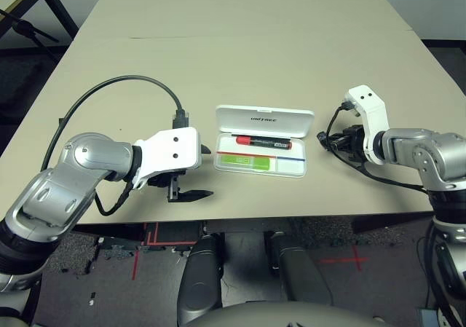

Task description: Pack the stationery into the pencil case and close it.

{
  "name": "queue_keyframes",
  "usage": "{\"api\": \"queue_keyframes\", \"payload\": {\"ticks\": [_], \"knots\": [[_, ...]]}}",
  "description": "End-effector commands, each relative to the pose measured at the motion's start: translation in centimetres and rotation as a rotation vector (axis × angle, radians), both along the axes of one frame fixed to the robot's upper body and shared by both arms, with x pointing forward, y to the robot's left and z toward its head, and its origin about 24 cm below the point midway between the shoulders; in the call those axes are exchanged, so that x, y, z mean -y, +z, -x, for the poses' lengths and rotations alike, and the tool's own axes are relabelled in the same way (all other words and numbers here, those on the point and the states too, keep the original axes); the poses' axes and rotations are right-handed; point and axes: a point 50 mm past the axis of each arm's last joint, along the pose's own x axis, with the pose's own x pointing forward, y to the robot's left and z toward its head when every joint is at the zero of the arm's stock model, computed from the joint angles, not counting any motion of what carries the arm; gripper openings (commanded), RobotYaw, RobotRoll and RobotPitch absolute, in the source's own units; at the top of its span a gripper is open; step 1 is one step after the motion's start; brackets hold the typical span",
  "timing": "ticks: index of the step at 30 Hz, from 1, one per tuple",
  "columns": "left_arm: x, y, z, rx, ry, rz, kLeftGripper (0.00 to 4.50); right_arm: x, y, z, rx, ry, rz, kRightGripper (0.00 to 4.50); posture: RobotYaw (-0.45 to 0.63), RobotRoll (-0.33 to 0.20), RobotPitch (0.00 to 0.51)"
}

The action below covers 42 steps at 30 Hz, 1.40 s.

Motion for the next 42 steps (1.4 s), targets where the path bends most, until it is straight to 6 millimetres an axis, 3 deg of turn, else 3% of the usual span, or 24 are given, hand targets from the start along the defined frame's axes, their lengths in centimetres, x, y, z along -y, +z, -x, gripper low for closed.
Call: {"api": "queue_keyframes", "payload": {"ticks": [1, 9, 16, 28, 42], "knots": [[0.2, 0.0, -0.1, -0.01, -0.005, -0.009, 4.5, 1.3, 0.2, 0.3, -0.005, 0.053, 0.059, 0.29, 0.01, 0.0, 0.164], [0.3, 0.4, -0.3, -0.017, -0.01, -0.015, 4.5, 3.0, 2.8, 1.2, 0.035, 0.284, 0.168, 0.29, -0.01, 0.0, 0.175], [0.0, 0.3, -0.4, -0.027, -0.01, -0.019, 4.5, 2.7, 4.0, 1.6, 0.067, 0.477, 0.267, 0.29, -0.01, 0.0, 0.181], [-0.6, -0.7, -0.2, -0.037, -0.002, -0.031, 4.5, -0.9, 5.1, 2.4, 0.084, 0.789, 0.245, 0.29, -0.01, 0.0, 0.181], [-0.5, -1.1, -0.3, -0.037, 0.002, -0.031, 4.5, -3.5, 5.2, 3.0, 0.081, 0.995, 0.211, 0.29, 0.0, 0.0, 0.181]]}}
